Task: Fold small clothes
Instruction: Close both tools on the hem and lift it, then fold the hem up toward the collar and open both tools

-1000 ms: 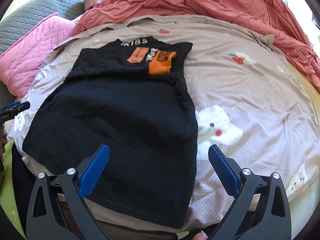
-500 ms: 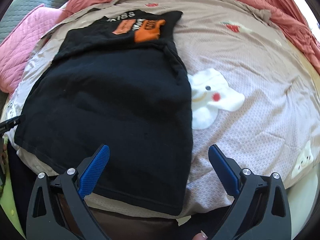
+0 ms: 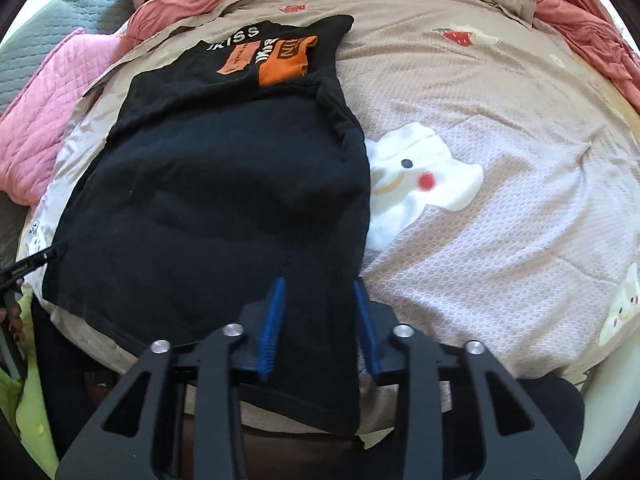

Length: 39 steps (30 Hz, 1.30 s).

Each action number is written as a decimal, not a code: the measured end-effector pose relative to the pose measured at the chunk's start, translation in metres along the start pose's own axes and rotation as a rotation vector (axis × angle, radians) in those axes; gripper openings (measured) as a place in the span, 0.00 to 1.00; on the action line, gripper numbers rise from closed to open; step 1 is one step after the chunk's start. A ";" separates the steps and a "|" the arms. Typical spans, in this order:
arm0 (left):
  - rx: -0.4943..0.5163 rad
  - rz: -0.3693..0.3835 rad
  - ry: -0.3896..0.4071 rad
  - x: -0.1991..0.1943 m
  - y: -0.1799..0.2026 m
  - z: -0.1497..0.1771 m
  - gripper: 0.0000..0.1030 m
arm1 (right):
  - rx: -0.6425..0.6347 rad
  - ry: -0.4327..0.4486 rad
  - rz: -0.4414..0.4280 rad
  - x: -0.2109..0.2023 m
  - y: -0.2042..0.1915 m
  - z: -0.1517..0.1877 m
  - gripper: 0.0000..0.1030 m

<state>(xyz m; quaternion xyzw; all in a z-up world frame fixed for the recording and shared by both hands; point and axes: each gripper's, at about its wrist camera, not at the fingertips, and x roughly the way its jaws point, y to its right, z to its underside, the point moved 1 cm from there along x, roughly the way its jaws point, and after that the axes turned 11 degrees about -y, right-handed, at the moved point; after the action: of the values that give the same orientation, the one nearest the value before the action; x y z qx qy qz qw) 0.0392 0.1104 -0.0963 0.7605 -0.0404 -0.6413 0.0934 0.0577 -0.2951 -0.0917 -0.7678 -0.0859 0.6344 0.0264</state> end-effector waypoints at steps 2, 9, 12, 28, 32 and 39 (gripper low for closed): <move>0.020 -0.004 -0.004 -0.002 0.003 0.001 0.12 | -0.013 0.001 0.006 -0.001 -0.002 0.002 0.29; 0.020 0.023 -0.054 0.010 0.000 0.009 0.21 | -0.063 -0.035 0.022 0.002 -0.013 0.007 0.34; 0.028 0.031 -0.064 0.012 0.002 0.009 0.28 | -0.027 -0.078 0.014 0.009 -0.005 0.008 0.41; 0.032 0.124 0.067 -0.036 0.001 -0.004 0.03 | -0.025 0.045 -0.186 -0.025 0.002 0.002 0.09; 0.026 0.160 0.126 -0.053 0.002 -0.030 0.03 | -0.041 0.157 -0.220 -0.049 0.000 -0.027 0.09; -0.024 0.171 0.235 -0.066 0.001 -0.098 0.03 | -0.069 0.311 -0.172 -0.063 0.002 -0.096 0.08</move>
<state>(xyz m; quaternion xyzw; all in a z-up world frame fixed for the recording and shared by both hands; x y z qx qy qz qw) 0.1240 0.1306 -0.0168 0.8230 -0.0861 -0.5380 0.1610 0.1407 -0.3009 -0.0127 -0.8470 -0.1677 0.4999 0.0670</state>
